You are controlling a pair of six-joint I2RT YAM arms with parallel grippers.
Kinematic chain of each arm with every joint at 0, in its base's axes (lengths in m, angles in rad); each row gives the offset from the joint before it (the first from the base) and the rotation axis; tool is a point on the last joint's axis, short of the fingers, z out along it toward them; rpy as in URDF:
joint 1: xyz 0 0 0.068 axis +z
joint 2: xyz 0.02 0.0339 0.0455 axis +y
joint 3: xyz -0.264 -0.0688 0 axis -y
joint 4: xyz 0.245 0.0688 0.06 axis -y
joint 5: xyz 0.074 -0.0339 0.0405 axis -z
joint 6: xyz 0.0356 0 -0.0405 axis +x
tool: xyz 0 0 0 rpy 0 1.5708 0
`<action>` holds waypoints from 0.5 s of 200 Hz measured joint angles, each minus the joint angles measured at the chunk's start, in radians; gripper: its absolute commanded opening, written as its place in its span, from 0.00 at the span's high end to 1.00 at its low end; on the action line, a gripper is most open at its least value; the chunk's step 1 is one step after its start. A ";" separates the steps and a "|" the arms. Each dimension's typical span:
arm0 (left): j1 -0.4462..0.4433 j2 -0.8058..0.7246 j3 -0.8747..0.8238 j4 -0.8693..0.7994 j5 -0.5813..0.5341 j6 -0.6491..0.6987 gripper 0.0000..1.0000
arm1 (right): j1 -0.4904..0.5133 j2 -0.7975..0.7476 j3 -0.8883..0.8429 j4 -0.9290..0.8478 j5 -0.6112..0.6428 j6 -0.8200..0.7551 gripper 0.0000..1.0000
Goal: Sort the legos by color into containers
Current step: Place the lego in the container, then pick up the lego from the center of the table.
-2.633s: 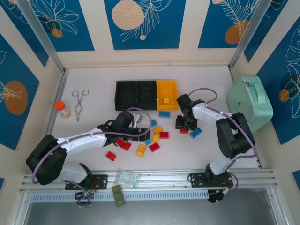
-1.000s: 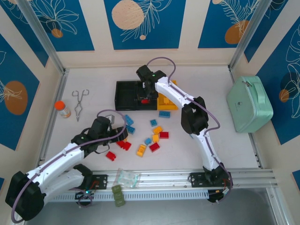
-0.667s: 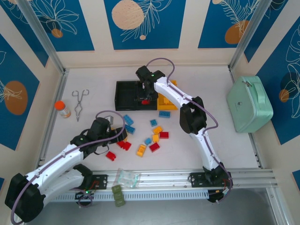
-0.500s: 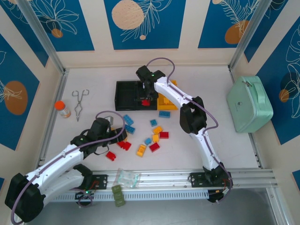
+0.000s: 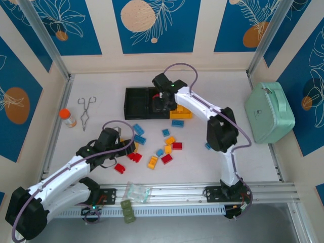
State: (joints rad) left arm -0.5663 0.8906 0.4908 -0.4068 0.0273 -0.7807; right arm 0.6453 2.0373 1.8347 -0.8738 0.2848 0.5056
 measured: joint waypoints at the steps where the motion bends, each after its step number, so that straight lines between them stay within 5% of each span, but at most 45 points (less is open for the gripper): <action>1: 0.000 0.000 0.000 -0.001 0.000 0.000 0.28 | 0.000 -0.006 -0.006 0.003 0.000 0.000 0.45; 100: -0.002 0.339 0.277 -0.048 -0.012 0.083 0.29 | 0.023 -0.555 -0.711 0.232 -0.050 0.051 0.44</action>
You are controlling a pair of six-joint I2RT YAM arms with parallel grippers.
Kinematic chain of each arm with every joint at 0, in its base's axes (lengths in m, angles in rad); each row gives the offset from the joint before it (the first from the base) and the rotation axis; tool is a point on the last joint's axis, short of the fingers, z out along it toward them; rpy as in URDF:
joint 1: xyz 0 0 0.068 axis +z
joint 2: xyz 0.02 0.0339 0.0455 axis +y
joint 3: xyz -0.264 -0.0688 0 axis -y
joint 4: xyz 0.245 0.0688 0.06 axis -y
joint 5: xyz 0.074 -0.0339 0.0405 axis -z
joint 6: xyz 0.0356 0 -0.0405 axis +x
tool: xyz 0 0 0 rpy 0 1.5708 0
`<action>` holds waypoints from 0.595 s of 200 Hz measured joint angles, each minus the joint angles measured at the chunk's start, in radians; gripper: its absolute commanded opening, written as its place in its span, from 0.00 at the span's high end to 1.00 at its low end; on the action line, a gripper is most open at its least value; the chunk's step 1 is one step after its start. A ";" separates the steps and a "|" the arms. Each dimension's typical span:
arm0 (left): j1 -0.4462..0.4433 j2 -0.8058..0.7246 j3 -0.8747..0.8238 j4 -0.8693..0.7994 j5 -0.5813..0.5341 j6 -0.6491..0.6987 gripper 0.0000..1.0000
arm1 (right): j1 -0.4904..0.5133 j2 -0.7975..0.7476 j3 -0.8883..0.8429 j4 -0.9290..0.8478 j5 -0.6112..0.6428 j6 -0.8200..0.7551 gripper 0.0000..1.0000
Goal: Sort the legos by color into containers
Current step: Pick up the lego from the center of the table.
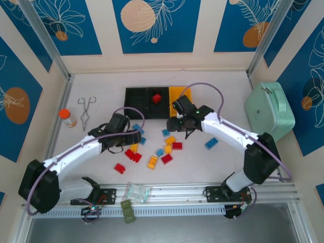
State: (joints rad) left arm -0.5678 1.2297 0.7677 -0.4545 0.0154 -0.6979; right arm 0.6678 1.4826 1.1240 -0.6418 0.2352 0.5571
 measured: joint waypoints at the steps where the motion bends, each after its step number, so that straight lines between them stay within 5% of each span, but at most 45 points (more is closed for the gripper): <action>1: 0.000 0.010 0.005 0.000 -0.002 0.000 0.29 | 0.000 -0.004 -0.004 0.000 0.000 0.002 0.44; 119: -0.029 0.459 0.276 -0.003 -0.241 -0.100 0.26 | 0.000 -0.223 -0.239 0.039 0.001 0.110 0.44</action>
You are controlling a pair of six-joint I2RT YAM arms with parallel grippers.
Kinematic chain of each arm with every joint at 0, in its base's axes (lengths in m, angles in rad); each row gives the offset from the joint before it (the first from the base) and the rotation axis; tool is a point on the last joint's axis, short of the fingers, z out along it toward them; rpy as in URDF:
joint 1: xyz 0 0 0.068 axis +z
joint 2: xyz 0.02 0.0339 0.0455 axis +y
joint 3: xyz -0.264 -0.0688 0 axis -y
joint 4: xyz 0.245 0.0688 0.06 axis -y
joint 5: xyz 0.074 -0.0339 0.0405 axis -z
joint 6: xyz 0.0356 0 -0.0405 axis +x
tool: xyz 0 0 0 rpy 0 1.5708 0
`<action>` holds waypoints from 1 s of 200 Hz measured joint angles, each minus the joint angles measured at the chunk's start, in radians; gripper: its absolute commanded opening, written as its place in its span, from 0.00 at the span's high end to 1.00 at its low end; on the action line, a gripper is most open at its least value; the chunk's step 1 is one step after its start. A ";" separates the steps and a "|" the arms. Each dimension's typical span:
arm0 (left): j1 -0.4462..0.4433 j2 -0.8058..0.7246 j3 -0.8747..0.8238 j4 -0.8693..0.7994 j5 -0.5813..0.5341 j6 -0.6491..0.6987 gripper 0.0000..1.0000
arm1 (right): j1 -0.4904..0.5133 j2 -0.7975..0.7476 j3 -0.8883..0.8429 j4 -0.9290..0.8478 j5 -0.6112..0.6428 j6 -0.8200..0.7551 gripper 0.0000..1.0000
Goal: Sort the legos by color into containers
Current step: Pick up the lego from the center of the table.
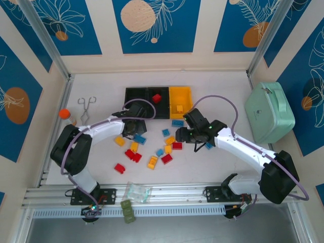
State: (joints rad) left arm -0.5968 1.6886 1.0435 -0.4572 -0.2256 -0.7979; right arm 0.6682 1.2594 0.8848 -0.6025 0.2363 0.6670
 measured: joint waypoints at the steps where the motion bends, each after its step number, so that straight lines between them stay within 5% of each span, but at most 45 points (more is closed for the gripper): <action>1: 0.000 0.002 0.002 0.000 0.000 0.000 0.26 | 0.000 0.000 -0.001 0.000 0.000 0.000 0.44; 38: -0.010 0.081 0.050 0.005 -0.016 -0.016 0.33 | -0.001 -0.003 -0.022 0.013 0.000 0.008 0.45; 64: -0.011 0.110 0.053 0.007 -0.016 -0.025 0.51 | -0.005 -0.012 -0.035 0.017 0.000 0.016 0.45; 97: -0.012 0.122 0.055 0.006 -0.016 -0.020 0.62 | -0.005 -0.016 -0.039 0.020 0.000 0.023 0.45; 200: -0.017 -0.050 0.026 -0.029 -0.015 0.034 0.70 | -0.001 -0.018 -0.048 0.042 0.000 0.043 0.46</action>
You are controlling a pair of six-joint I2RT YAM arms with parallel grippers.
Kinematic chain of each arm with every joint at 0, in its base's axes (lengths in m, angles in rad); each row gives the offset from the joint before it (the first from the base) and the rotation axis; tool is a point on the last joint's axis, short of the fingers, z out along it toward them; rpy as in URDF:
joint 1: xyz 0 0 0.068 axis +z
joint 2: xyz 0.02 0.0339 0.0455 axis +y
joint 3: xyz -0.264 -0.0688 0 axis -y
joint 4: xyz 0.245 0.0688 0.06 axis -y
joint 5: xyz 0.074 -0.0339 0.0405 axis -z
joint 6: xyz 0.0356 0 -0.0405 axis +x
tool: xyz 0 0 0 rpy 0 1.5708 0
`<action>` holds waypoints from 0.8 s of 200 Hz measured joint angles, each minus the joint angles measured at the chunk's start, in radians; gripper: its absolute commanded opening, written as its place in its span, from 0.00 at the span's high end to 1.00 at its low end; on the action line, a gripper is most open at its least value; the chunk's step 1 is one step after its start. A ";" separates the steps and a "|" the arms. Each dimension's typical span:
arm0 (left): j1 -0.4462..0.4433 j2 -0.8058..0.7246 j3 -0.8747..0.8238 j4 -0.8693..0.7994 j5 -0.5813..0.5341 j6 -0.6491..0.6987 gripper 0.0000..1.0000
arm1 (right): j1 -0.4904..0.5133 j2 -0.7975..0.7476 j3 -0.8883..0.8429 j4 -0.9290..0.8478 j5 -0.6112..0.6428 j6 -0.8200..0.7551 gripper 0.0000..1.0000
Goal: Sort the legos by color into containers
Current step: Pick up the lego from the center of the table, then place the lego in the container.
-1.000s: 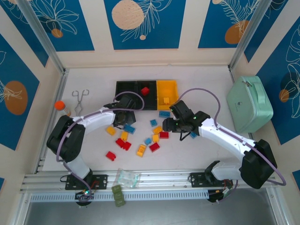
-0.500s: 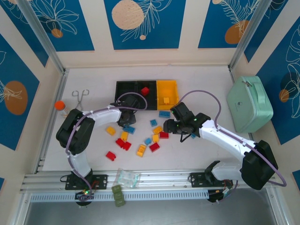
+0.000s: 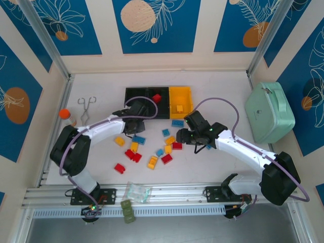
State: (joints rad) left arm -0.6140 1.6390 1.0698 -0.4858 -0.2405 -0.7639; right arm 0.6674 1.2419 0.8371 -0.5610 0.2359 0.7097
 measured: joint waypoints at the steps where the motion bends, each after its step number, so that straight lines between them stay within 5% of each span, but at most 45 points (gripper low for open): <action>1: 0.000 -0.002 0.000 0.000 0.000 0.001 0.70 | 0.000 0.000 0.000 0.000 0.000 0.000 0.46; 74: 0.004 -0.056 0.087 -0.086 0.024 0.093 0.70 | 0.029 0.007 0.000 0.000 0.001 0.006 0.46; 160: 0.100 0.187 0.388 -0.140 0.079 0.216 0.70 | 0.056 -0.010 0.000 -0.001 0.009 0.027 0.46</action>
State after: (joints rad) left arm -0.5137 1.8263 1.4574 -0.6254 -0.1612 -0.5480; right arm 0.7238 1.2316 0.8375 -0.5617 0.2447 0.7372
